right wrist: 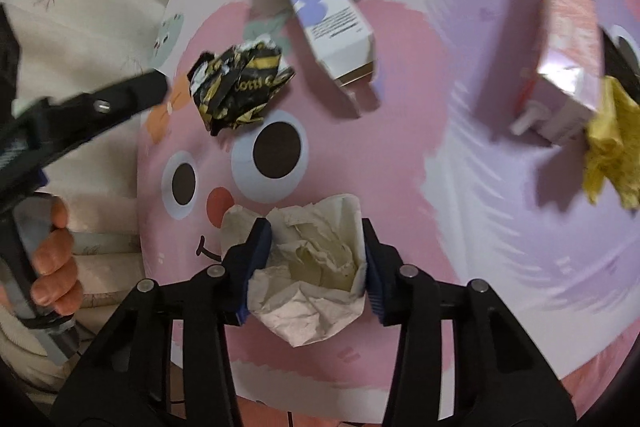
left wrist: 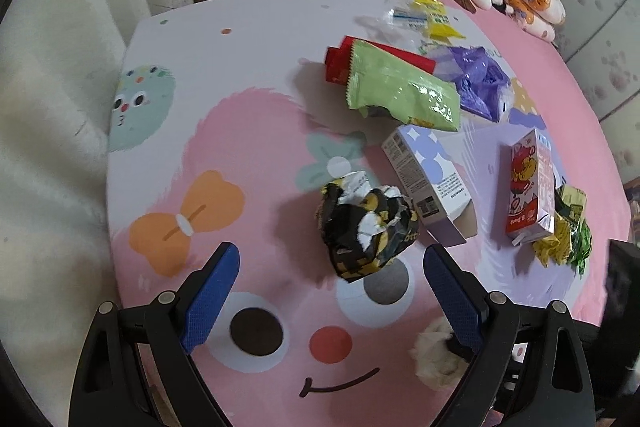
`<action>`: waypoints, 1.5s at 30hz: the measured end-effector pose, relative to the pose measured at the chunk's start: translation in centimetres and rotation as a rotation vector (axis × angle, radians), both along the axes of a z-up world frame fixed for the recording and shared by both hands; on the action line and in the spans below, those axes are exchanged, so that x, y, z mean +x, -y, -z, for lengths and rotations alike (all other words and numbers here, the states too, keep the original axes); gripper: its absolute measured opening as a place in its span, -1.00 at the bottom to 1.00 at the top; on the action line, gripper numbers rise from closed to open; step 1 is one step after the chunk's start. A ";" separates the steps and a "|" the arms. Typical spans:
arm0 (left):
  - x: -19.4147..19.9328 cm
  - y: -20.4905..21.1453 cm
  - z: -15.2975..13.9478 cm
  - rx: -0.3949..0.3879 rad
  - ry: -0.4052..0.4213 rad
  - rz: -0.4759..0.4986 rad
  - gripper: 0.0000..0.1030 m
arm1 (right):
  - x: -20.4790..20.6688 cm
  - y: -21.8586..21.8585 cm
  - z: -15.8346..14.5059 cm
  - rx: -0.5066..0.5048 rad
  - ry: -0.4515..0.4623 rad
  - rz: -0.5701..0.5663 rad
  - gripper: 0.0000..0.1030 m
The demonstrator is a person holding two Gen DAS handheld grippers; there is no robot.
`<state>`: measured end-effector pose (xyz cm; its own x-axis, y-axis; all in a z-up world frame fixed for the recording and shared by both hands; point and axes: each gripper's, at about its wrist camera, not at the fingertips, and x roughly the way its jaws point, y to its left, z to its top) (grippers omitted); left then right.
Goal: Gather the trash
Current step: 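Grasp the black-gold wrapper with the left tool while the right tool grasps the white tissue, then carry both items down over the bin and open both tools to drop them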
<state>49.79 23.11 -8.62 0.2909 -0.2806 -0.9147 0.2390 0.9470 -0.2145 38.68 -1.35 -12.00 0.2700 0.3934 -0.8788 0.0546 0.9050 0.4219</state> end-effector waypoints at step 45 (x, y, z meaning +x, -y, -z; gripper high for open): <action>-15.0 9.7 -5.3 0.008 0.007 0.134 -0.33 | -13.3 11.0 -7.4 0.002 0.109 0.146 -0.22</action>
